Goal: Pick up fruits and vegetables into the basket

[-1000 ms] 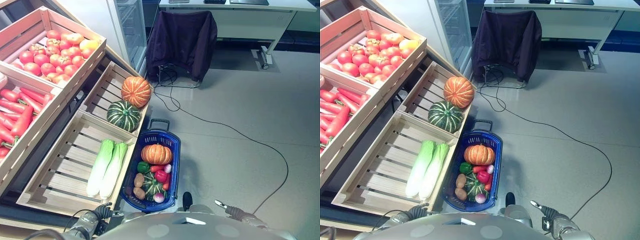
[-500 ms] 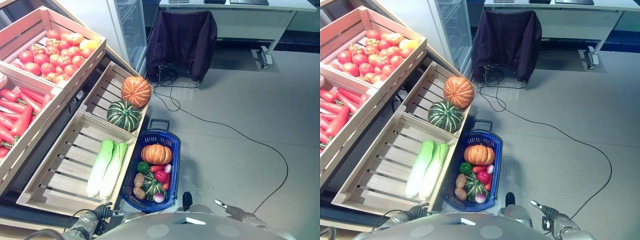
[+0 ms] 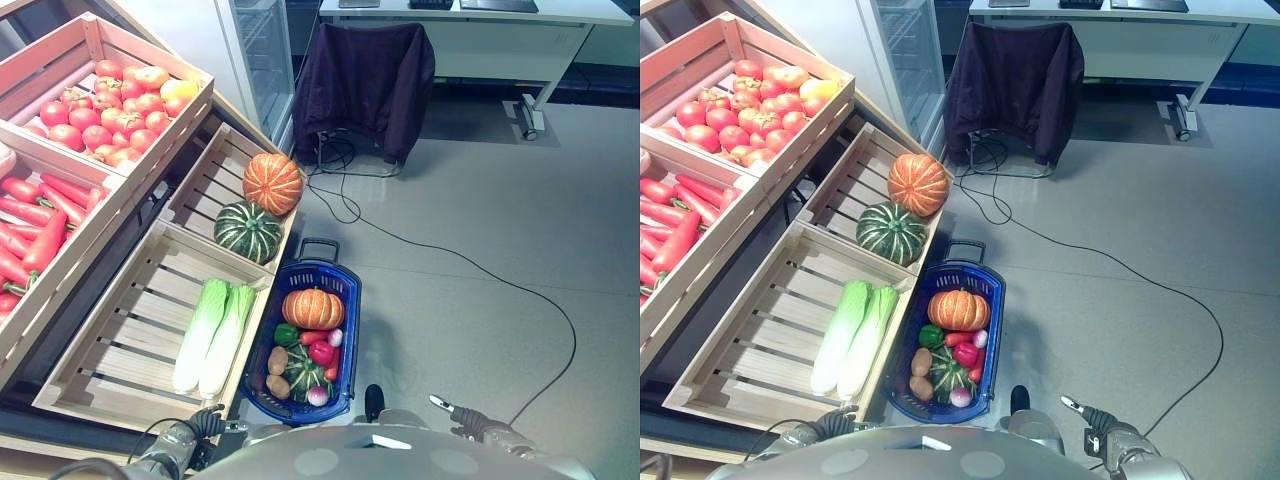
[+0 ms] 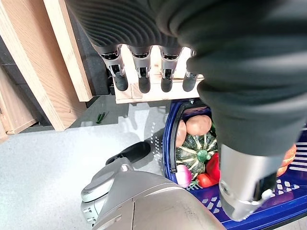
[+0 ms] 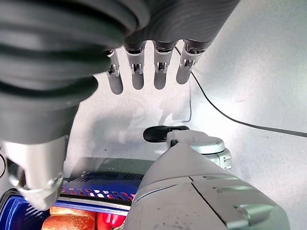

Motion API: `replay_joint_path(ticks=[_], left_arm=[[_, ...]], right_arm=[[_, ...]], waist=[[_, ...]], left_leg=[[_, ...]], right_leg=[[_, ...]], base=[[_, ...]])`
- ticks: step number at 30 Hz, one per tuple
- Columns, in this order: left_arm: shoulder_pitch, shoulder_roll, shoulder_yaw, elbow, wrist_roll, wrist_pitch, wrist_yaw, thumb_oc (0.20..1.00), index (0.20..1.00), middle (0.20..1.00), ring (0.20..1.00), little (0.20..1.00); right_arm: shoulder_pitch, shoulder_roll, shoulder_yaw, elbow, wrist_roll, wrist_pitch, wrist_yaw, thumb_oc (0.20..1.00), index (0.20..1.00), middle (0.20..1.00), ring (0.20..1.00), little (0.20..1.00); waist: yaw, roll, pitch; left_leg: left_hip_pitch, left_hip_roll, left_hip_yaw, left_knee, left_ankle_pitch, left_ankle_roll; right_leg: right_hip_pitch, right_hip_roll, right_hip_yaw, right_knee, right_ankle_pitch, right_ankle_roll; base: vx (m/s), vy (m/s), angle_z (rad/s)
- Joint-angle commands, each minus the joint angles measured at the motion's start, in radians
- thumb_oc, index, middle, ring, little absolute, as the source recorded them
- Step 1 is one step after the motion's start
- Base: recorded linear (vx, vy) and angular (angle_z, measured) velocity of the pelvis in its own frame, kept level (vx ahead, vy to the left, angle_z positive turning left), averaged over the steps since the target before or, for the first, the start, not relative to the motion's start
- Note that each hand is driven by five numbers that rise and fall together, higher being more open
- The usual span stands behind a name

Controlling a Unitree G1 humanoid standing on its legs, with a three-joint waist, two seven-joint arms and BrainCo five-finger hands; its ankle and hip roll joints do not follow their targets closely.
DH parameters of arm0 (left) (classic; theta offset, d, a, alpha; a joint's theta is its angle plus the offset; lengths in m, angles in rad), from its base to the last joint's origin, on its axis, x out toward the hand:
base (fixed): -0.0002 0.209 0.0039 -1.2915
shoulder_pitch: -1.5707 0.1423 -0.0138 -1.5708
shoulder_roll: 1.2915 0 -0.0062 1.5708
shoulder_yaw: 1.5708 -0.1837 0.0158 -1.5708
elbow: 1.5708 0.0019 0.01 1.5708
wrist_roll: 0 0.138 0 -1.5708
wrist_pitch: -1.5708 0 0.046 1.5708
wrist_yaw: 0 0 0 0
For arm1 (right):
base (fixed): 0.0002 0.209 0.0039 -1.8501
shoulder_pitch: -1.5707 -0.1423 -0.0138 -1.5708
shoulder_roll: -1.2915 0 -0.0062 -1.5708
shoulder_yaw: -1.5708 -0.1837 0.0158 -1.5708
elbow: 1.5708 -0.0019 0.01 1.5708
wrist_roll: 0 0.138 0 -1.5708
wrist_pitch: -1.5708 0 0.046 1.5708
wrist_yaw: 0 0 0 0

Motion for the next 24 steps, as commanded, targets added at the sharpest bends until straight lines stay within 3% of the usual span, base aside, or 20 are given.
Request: replay_joint_path(ticks=[1, 10, 16, 24], left_arm=[[-0.05, -0.003, 0.048, 0.062, -0.035, -0.022, 0.004, 1.0, 1.0, 1.0, 1.0, 1.0], [-0.057, -0.008, 0.022, 0.035, -0.091, -0.07, 0.021, 1.0, 1.0, 1.0, 1.0, 1.0], [-0.121, -0.002, 0.01, -0.005, -0.198, -0.137, 0.021, 1.0, 1.0, 1.0, 1.0, 1.0], [-0.2, 0.027, -0.008, -0.078, -0.338, -0.215, 0.016, 1.0, 1.0, 1.0, 1.0, 1.0]], right_arm=[[-0.062, -0.021, -0.001, 0.043, -0.017, -0.002, -0.009, 1.0, 1.0, 1.0, 1.0, 1.0], [-0.084, -0.024, 0.024, 0.03, 0.018, -0.014, -0.027, 1.0, 1.0, 1.0, 1.0, 1.0], [-0.146, -0.034, 0.056, -0.002, 0.069, -0.029, -0.043, 1.0, 1.0, 1.0, 1.0, 1.0], [-0.212, -0.064, 0.085, -0.044, 0.127, -0.029, -0.042, 1.0, 1.0, 1.0, 1.0, 1.0]], waist=[[-0.005, -0.018, 0.038], [0.0, -0.007, 0.114], [-0.001, 0.009, 0.231], [0.0, 0.013, 0.321]], left_leg=[[-0.059, -0.022, -0.046, 0.007, -0.069, 0.006], [-0.159, -0.029, -0.065, 0.007, -0.031, 0.009], [-0.286, -0.041, -0.086, 0.007, 0.017, 0.011], [-0.385, -0.049, -0.092, 0.007, 0.058, 0.004]], right_leg=[[0.1, -0.025, -0.023, 0.011, -0.149, 0.075], [0.004, -0.021, -0.014, 0.011, -0.124, 0.067], [-0.122, -0.008, 0.002, 0.011, -0.089, 0.054], [-0.211, -0.003, -0.01, 0.011, -0.062, 0.044]], base=[[0.0, 0.0, 0.0], [-0.07, -0.002, 0.0], [-0.15, -0.025, 0.04], [-0.09, -0.009, 0.01]])
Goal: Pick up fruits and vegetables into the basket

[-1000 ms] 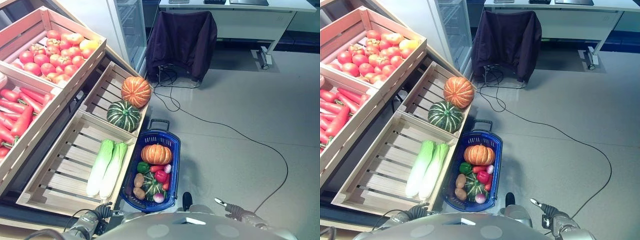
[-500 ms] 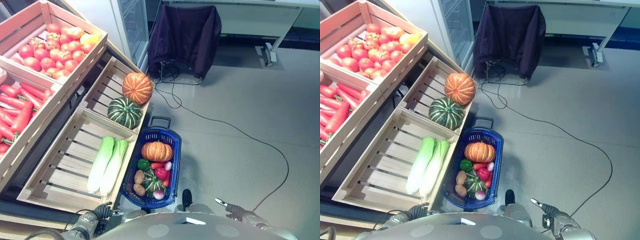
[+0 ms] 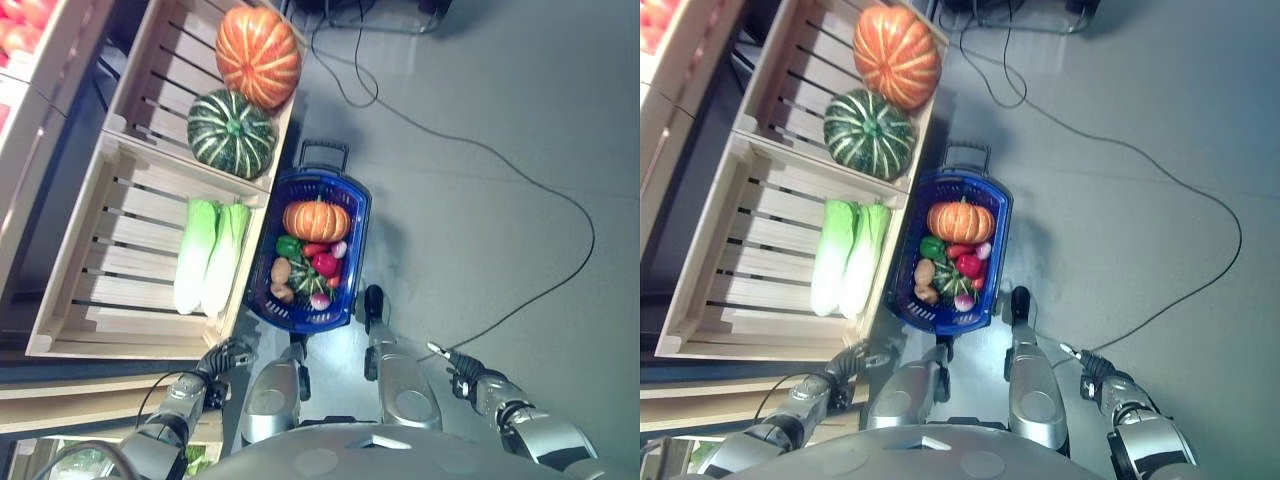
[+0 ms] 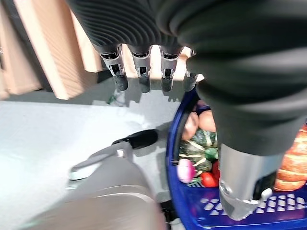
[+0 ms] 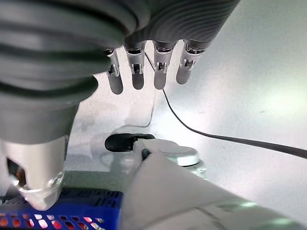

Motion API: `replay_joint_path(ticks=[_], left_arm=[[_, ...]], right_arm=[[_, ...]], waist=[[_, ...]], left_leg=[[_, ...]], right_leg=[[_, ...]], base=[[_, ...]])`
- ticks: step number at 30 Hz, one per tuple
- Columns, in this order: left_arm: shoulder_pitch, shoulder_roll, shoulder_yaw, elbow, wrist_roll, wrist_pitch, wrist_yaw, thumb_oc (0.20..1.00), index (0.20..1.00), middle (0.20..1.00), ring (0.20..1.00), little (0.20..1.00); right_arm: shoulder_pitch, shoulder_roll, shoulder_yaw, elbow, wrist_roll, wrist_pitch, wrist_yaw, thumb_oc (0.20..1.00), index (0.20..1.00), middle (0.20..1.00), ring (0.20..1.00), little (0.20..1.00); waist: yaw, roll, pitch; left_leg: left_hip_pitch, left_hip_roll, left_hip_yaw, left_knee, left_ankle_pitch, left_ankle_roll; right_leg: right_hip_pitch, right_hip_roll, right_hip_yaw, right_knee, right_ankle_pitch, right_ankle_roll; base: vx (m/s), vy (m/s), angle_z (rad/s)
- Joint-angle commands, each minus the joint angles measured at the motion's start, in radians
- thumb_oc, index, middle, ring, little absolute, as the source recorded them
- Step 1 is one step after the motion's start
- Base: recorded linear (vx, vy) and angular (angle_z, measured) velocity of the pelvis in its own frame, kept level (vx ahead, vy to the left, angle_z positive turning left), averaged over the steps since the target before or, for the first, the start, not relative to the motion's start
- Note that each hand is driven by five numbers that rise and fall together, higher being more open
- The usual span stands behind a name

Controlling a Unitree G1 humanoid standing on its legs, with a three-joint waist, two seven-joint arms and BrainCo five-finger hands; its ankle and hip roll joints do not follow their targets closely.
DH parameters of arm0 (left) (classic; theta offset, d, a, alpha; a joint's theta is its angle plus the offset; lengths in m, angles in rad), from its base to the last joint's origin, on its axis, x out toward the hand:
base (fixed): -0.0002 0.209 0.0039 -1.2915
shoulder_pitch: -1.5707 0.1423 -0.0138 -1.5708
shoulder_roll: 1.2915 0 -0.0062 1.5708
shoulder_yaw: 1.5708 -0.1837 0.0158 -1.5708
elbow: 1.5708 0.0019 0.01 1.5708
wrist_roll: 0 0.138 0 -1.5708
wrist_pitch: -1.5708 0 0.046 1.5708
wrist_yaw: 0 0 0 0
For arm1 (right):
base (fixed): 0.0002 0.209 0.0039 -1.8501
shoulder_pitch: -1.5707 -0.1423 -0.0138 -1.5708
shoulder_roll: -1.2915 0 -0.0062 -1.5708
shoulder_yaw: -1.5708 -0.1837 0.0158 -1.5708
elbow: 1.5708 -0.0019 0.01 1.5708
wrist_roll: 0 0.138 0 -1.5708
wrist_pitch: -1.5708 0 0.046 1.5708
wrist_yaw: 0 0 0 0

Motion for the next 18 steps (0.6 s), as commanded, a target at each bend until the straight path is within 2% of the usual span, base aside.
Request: replay_joint_path(ticks=[1, 4, 8, 11, 14, 18], left_arm=[[-0.068, 0.036, 0.003, -0.031, -0.129, -0.061, -0.008, 1.0, 1.0, 1.0, 1.0, 1.0], [-0.095, 0.05, 0.004, -0.079, -0.194, -0.08, -0.022, 1.0, 1.0, 1.0, 1.0, 1.0], [-0.154, 0.065, -0.012, -0.173, -0.266, -0.112, -0.003, 1.0, 1.0, 1.0, 1.0, 1.0], [-0.192, 0.086, -0.013, -0.252, -0.334, -0.14, 0.023, 1.0, 1.0, 1.0, 1.0, 1.0], [-0.223, 0.11, -0.009, -0.344, -0.372, -0.208, 0.099, 1.0, 1.0, 1.0, 1.0, 1.0], [-0.274, 0.143, 0.021, -0.424, -0.328, -0.254, 0.226, 1.0, 1.0, 1.0, 1.0, 1.0]], right_arm=[[-0.039, -0.041, 0.062, -0.016, 0.056, -0.001, -0.006, 1.0, 1.0, 1.0, 1.0, 1.0], [-0.055, -0.051, 0.063, -0.026, 0.074, -0.007, -0.008, 1.0, 1.0, 1.0, 1.0, 1.0], [-0.08, -0.063, 0.059, -0.036, 0.1, -0.014, -0.015, 1.0, 1.0, 1.0, 1.0, 1.0], [-0.099, -0.069, 0.066, -0.033, 0.119, -0.021, -0.023, 1.0, 1.0, 1.0, 1.0, 1.0], [-0.104, -0.078, 0.06, -0.035, 0.13, -0.03, -0.021, 1.0, 1.0, 1.0, 1.0, 1.0], [-0.114, -0.082, 0.054, -0.028, 0.153, -0.041, -0.02, 1.0, 1.0, 1.0, 1.0, 1.0]], waist=[[-0.008, -0.001, 0.047], [-0.004, 0.003, 0.073], [-0.002, 0.016, 0.124], [0.0, 0.019, 0.149], [0.001, 0.021, 0.149], [0.004, 0.023, 0.149]], left_leg=[[-0.12, -0.036, -0.066, -0.011, 0.013, 0.017], [-0.14, -0.037, -0.063, -0.011, 0.021, 0.013], [-0.175, -0.037, -0.065, -0.007, 0.043, 0.014], [-0.208, -0.044, -0.067, 0.044, 0.033, 0.018], [-0.28, -0.057, -0.071, 0.138, 0.011, 0.02], [-0.364, -0.071, -0.075, 0.242, -0.012, 0.025]], right_leg=[[0.043, -0.001, -0.009, 0.005, -0.116, 0.072], [0.03, -0.004, -0.021, 0.007, -0.11, 0.068], [-0.031, 0.003, -0.023, 0.083, -0.13, 0.054], [-0.061, 0.0, -0.025, 0.125, -0.142, 0.049], [-0.117, -0.002, -0.024, 0.189, -0.159, 0.043], [-0.188, -0.013, -0.024, 0.27, -0.176, 0.042]], base=[[-0.09, 0.009, 0.05], [-0.09, 0.01, 0.06], [-0.11, -0.021, 0.05], [-0.09, -0.032, 0.08], [-0.08, -0.035, 0.09], [-0.04, -0.033, 0.16]])
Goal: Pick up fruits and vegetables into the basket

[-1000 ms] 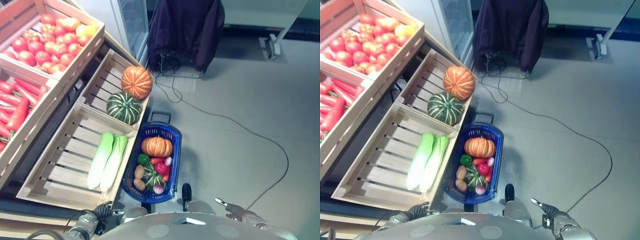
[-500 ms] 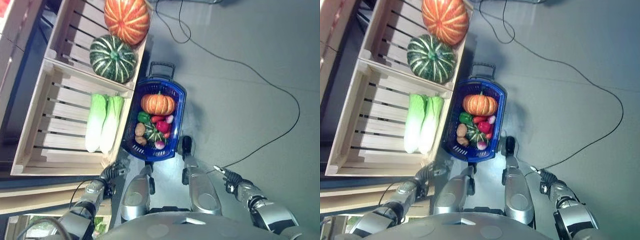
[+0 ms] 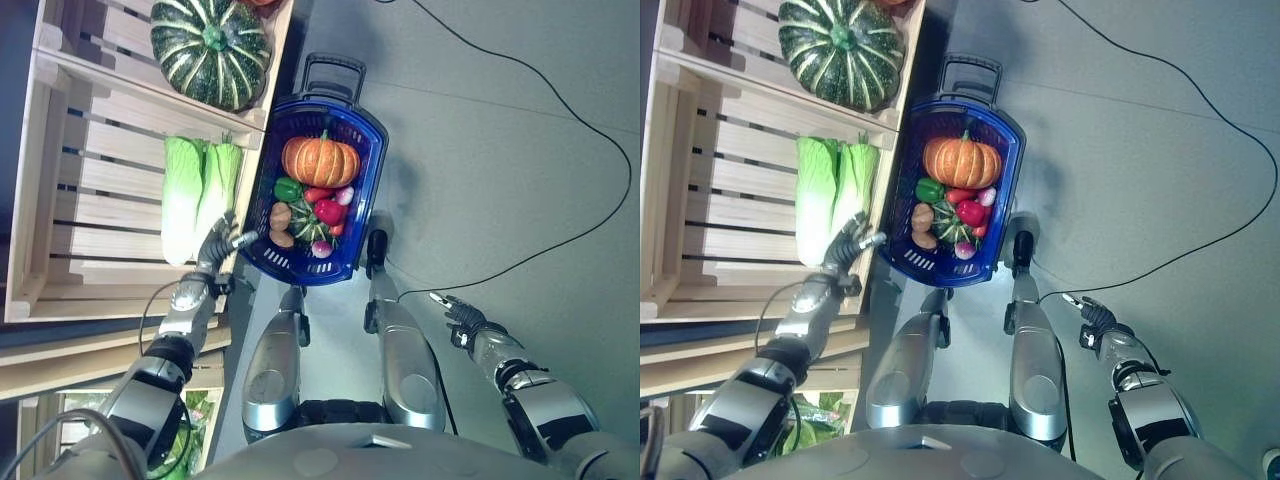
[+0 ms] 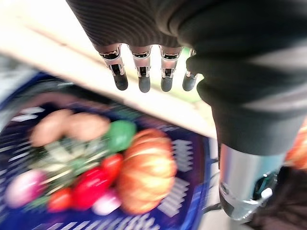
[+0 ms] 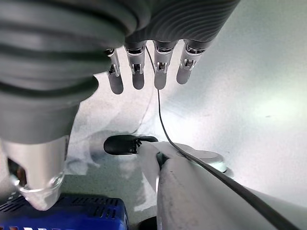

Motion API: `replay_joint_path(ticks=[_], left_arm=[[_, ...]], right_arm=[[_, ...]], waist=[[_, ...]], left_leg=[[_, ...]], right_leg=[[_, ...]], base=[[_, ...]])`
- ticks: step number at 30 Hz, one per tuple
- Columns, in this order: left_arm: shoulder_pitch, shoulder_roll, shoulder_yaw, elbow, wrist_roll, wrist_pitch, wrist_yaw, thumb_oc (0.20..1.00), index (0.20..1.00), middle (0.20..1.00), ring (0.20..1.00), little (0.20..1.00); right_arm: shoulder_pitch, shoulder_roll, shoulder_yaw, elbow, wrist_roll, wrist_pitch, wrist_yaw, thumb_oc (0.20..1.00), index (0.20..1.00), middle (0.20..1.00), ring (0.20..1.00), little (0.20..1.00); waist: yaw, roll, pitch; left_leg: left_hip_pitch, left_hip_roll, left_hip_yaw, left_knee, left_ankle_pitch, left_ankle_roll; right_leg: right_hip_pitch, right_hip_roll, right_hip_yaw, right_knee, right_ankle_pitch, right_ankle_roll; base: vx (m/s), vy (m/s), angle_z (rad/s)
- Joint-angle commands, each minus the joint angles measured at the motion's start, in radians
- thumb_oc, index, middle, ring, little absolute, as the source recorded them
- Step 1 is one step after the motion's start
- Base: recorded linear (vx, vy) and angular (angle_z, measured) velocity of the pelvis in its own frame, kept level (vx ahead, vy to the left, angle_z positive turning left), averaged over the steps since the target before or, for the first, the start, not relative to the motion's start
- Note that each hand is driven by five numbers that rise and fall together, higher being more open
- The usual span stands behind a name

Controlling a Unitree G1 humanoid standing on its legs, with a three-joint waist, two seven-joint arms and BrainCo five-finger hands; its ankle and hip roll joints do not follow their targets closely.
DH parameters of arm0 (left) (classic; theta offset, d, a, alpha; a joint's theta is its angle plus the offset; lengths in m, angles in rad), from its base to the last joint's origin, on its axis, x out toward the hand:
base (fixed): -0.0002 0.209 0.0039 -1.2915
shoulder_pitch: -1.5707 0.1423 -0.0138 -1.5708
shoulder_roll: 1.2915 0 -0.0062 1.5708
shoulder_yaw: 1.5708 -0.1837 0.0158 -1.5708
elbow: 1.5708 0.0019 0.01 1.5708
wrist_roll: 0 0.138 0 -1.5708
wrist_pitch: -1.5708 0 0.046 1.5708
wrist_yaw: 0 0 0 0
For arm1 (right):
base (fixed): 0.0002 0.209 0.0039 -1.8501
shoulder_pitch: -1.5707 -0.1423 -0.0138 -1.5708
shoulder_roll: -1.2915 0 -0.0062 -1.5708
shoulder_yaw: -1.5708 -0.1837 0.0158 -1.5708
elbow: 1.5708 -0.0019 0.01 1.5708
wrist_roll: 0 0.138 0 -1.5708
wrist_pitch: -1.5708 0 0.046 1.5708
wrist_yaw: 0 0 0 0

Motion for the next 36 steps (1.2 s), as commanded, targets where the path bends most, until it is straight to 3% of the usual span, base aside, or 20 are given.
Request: replay_joint_path(ticks=[1, 7, 12, 15, 19, 23, 28, 31, 36], left_arm=[[-0.015, 0.039, 0.032, -0.056, 0.019, -0.085, 0.118, 1.0, 1.0, 1.0, 1.0, 1.0], [-0.069, 0.077, 0.11, -0.094, 0.157, -0.125, 0.343, 1.0, 1.0, 1.0, 1.0, 1.0], [-0.12, 0.116, 0.156, -0.094, 0.342, -0.097, 0.563, 1.0, 1.0, 1.0, 1.0, 1.0], [-0.161, 0.161, 0.166, -0.066, 0.474, -0.035, 0.748, 1.0, 1.0, 1.0, 1.0, 1.0], [-0.215, 0.206, 0.161, -0.001, 0.56, 0.045, 0.864, 1.0, 1.0, 1.0, 1.0, 1.0], [-0.272, 0.253, 0.136, 0.095, 0.637, 0.148, 0.895, 1.0, 1.0, 1.0, 1.0, 1.0], [-0.319, 0.281, 0.105, 0.178, 0.638, 0.234, 0.88, 1.0, 1.0, 1.0, 1.0, 1.0], [-0.343, 0.285, 0.078, 0.224, 0.612, 0.287, 0.837, 1.0, 1.0, 1.0, 1.0, 1.0], [-0.363, 0.276, 0.047, 0.28, 0.604, 0.323, 0.729, 1.0, 1.0, 1.0, 1.0, 1.0]], right_arm=[[0.011, -0.042, 0.019, 0.022, 0.036, -0.011, -0.014, 1.0, 1.0, 1.0, 1.0, 1.0], [0.007, -0.037, 0.021, 0.016, 0.047, -0.009, -0.017, 1.0, 1.0, 1.0, 1.0, 1.0], [0.014, -0.035, 0.034, 0.015, 0.055, -0.011, -0.016, 1.0, 1.0, 1.0, 1.0, 1.0], [0.014, -0.04, 0.049, 0.006, 0.06, -0.013, -0.013, 1.0, 1.0, 1.0, 1.0, 1.0], [0.01, -0.041, 0.068, 0.0, 0.065, -0.015, -0.009, 1.0, 1.0, 1.0, 1.0, 1.0], [-0.002, -0.044, 0.086, -0.007, 0.067, -0.007, -0.009, 1.0, 1.0, 1.0, 1.0, 1.0], [-0.023, -0.051, 0.102, -0.008, 0.073, 0.0, -0.008, 1.0, 1.0, 1.0, 1.0, 1.0], [-0.034, -0.052, 0.108, -0.009, 0.075, 0.004, -0.008, 1.0, 1.0, 1.0, 1.0, 1.0], [-0.04, -0.046, 0.116, -0.003, 0.071, 0.002, -0.009, 1.0, 1.0, 1.0, 1.0, 1.0]], waist=[[-0.001, 0.013, -0.009], [-0.007, 0.007, -0.009], [-0.014, -0.004, -0.009], [-0.021, -0.013, -0.009], [-0.029, -0.025, -0.009], [-0.039, -0.037, -0.009], [-0.048, -0.047, -0.009], [-0.053, -0.053, -0.009], [-0.059, -0.054, -0.009]], left_leg=[[-0.208, -0.073, -0.024, 0.162, -0.016, 0.039], [-0.277, -0.081, -0.025, 0.256, -0.042, 0.047], [-0.311, -0.08, -0.026, 0.297, -0.053, 0.05], [-0.332, -0.077, -0.023, 0.319, -0.059, 0.051], [-0.35, -0.073, -0.019, 0.333, -0.064, 0.049], [-0.361, -0.071, -0.014, 0.347, -0.072, 0.046], [-0.374, -0.066, -0.009, 0.344, -0.063, 0.041], [-0.38, -0.066, -0.006, 0.35, -0.07, 0.04], [-0.389, -0.067, -0.006, 0.351, -0.07, 0.039]], right_leg=[[-0.091, -0.01, 0.022, 0.258, -0.19, 0.05], [-0.166, 0.005, 0.053, 0.353, -0.22, 0.037], [-0.206, 0.016, 0.071, 0.402, -0.236, 0.029], [-0.23, 0.025, 0.08, 0.425, -0.245, 0.024], [-0.25, 0.03, 0.083, 0.441, -0.249, 0.022], [-0.26, 0.034, 0.086, 0.452, -0.259, 0.02], [-0.274, 0.037, 0.088, 0.447, -0.252, 0.019], [-0.279, 0.039, 0.089, 0.451, -0.257, 0.02], [-0.286, 0.042, 0.089, 0.452, -0.259, 0.019]], base=[[-0.02, -0.025, 0.1], [0.0, -0.005, 0.01], [0.03, -0.008, 0.04], [0.04, 0.016, 0.01], [0.01, 0.005, -0.06], [0.01, 0.014, 0.02], [0.0, 0.016, -0.12], [0.01, 0.009, 0.04], [0.01, 0.003, -0.01]])
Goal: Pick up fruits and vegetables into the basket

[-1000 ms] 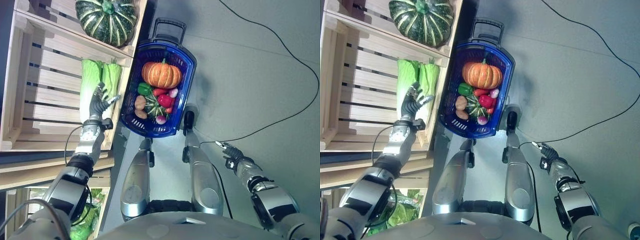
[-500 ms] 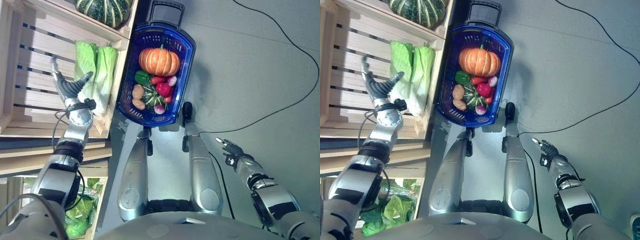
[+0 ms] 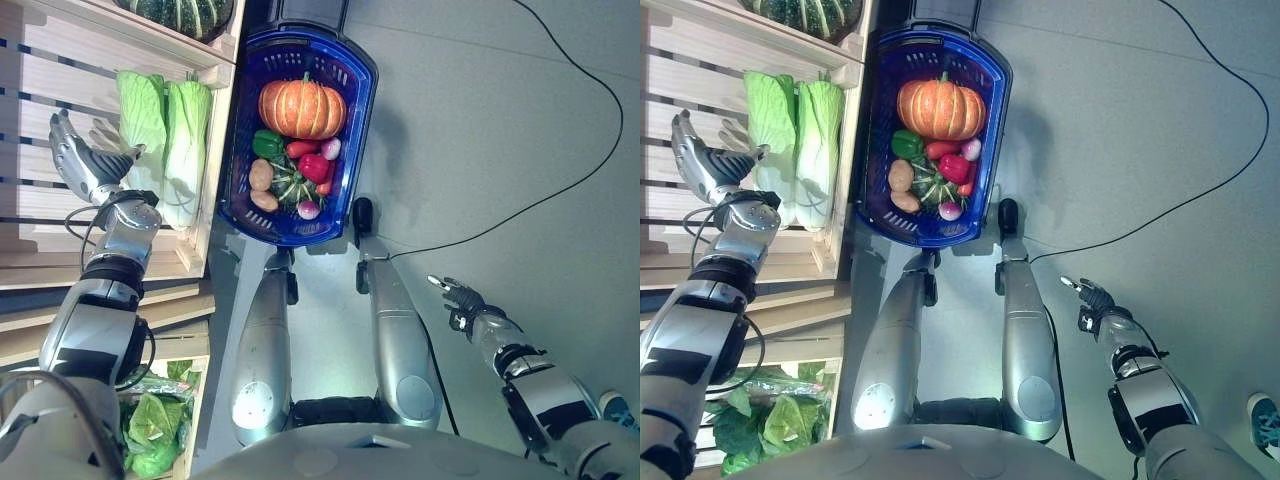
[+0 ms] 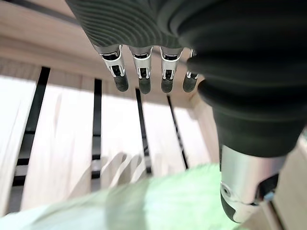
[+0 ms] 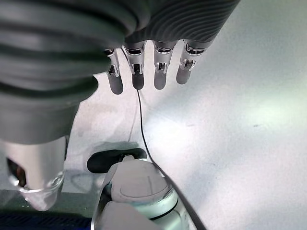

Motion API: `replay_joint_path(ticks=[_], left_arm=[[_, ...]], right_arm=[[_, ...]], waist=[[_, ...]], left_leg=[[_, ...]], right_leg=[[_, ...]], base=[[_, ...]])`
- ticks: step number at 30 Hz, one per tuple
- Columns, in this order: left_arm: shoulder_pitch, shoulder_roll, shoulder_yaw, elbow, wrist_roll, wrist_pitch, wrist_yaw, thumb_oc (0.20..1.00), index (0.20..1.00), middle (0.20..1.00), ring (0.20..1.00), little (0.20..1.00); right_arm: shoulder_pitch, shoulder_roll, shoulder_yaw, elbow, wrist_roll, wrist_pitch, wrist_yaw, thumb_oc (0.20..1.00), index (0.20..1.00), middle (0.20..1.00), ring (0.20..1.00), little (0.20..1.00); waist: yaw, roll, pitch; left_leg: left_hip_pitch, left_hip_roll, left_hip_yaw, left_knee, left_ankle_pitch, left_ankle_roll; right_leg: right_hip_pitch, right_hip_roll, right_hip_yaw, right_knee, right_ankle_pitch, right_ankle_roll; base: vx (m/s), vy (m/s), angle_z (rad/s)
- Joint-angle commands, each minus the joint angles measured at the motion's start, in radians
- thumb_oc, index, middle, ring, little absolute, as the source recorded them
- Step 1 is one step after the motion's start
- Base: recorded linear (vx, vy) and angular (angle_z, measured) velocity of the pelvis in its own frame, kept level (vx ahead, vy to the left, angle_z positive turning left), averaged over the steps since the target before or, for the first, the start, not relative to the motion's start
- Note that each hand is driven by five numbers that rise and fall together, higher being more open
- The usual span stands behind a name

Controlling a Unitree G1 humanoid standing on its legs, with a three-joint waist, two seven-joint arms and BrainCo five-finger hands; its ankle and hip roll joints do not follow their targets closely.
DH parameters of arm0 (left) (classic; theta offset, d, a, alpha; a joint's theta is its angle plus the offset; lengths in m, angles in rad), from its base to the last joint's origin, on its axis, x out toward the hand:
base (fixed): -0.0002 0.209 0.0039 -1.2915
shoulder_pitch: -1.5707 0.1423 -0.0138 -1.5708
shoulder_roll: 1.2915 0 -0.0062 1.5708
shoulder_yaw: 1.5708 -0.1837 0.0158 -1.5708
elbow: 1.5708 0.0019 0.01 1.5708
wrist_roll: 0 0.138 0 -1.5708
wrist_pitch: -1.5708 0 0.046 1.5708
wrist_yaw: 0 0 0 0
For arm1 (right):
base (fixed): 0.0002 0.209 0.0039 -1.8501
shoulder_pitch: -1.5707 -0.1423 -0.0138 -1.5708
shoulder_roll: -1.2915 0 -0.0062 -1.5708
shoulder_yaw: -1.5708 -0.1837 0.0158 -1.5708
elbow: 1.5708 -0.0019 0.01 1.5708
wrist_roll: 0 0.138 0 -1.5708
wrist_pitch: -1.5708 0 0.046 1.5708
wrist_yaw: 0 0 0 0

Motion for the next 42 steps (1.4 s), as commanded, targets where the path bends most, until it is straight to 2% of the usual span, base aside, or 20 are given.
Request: replay_joint_path(ticks=[1, 7, 17, 25, 32, 42], left_arm=[[0.0, 0.058, 0.005, 0.05, -0.011, 0.022, -0.079, 1.0, 1.0, 1.0, 1.0, 1.0], [-0.004, 0.051, -0.035, 0.086, -0.035, 0.065, -0.23, 1.0, 1.0, 1.0, 1.0, 1.0], [-0.019, 0.052, -0.062, 0.178, -0.117, 0.112, -0.377, 1.0, 1.0, 1.0, 1.0, 1.0], [-0.043, 0.049, -0.041, 0.262, -0.185, 0.191, -0.401, 1.0, 1.0, 1.0, 1.0, 1.0], [-0.048, 0.037, -0.029, 0.316, -0.204, 0.209, -0.411, 1.0, 1.0, 1.0, 1.0, 1.0], [-0.066, 0.029, -0.02, 0.364, -0.207, 0.246, -0.362, 1.0, 1.0, 1.0, 1.0, 1.0]], right_arm=[[0.03, -0.028, 0.034, 0.003, 0.022, 0.009, -0.01, 1.0, 1.0, 1.0, 1.0, 1.0], [0.005, -0.044, 0.033, 0.0, 0.016, 0.018, -0.008, 1.0, 1.0, 1.0, 1.0, 1.0], [-0.017, -0.07, 0.031, 0.011, -0.001, 0.027, 0.004, 1.0, 1.0, 1.0, 1.0, 1.0], [-0.027, -0.068, 0.041, 0.008, 0.004, 0.03, -0.003, 1.0, 1.0, 1.0, 1.0, 1.0], [-0.037, -0.073, 0.047, 0.013, 0.006, 0.037, 0.002, 1.0, 1.0, 1.0, 1.0, 1.0], [-0.049, -0.079, 0.057, 0.014, 0.014, 0.046, 0.004, 1.0, 1.0, 1.0, 1.0, 1.0]], waist=[[0.0, -0.002, -0.035], [-0.006, 0.005, -0.035], [-0.019, 0.009, -0.035], [-0.023, -0.001, -0.035], [-0.025, -0.01, -0.035], [-0.024, -0.027, -0.035]], left_leg=[[-0.051, -0.037, 0.009, -0.001, 0.004, 0.018], [-0.054, -0.039, 0.011, -0.004, 0.008, 0.017], [-0.06, -0.036, 0.021, -0.011, 0.017, 0.016], [-0.068, -0.034, 0.023, -0.013, 0.024, 0.015], [-0.078, -0.028, 0.024, -0.012, 0.028, 0.011], [-0.097, -0.022, 0.024, -0.007, 0.03, 0.008]], right_leg=[[0.029, 0.034, -0.041, 0.08, -0.136, 0.002], [0.029, 0.032, -0.041, 0.073, -0.133, 0.002], [0.022, 0.033, -0.041, 0.067, -0.129, 0.002], [0.014, 0.037, -0.043, 0.069, -0.129, 0.002], [0.002, 0.039, -0.046, 0.074, -0.13, 0.0], [-0.018, 0.042, -0.048, 0.08, -0.13, 0.0]], base=[[0.01, 0.008, -0.07], [0.0, 0.022, -0.02], [0.0, 0.02, -0.01], [0.0, 0.005, -0.01], [0.0, 0.0, 0.0], [0.0, 0.0, 0.0]])
